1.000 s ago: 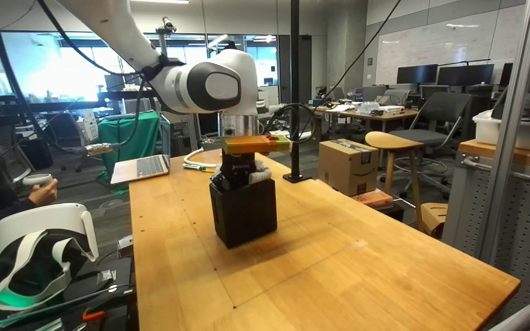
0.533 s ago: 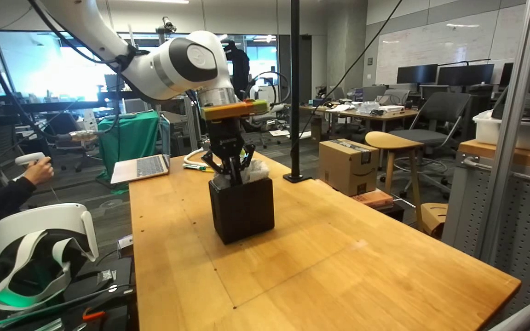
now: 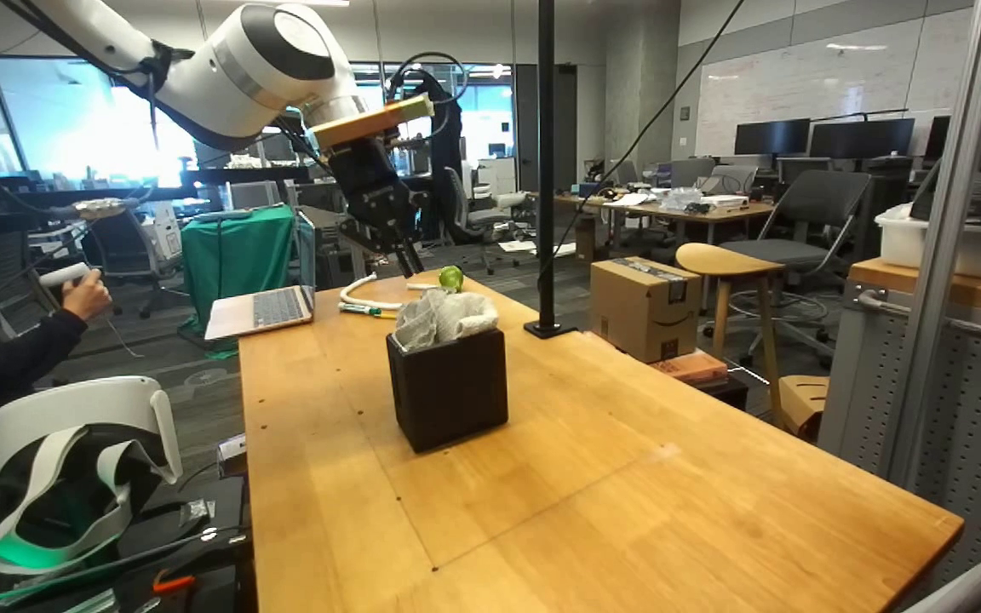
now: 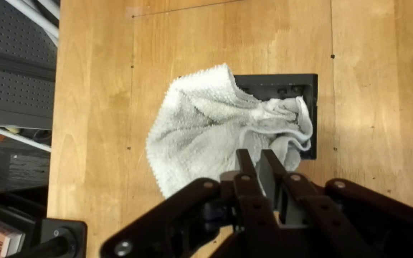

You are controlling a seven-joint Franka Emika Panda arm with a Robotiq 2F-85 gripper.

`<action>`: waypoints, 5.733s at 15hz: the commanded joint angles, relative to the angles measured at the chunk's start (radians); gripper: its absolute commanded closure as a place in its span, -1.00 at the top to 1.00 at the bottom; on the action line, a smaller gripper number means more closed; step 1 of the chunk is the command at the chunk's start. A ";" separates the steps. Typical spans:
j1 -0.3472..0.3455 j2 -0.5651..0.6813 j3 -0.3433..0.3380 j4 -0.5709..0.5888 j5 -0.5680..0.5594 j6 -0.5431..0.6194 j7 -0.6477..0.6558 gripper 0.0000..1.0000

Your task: Put the white towel inside the black basket

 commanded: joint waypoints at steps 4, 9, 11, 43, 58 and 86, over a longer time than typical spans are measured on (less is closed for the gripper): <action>0.069 0.093 0.060 0.049 -0.027 0.039 0.005 -0.68; 0.064 0.215 0.052 0.101 -0.037 0.080 -0.034 -0.66; 0.049 0.247 0.034 0.121 -0.047 0.082 -0.047 -0.66; -0.063 0.083 -0.095 0.022 -0.079 0.043 -0.003 -0.68; -0.106 0.098 -0.153 -0.057 0.190 0.178 -0.095 -0.68; -0.180 0.214 -0.192 -0.071 0.360 0.242 -0.126 -0.68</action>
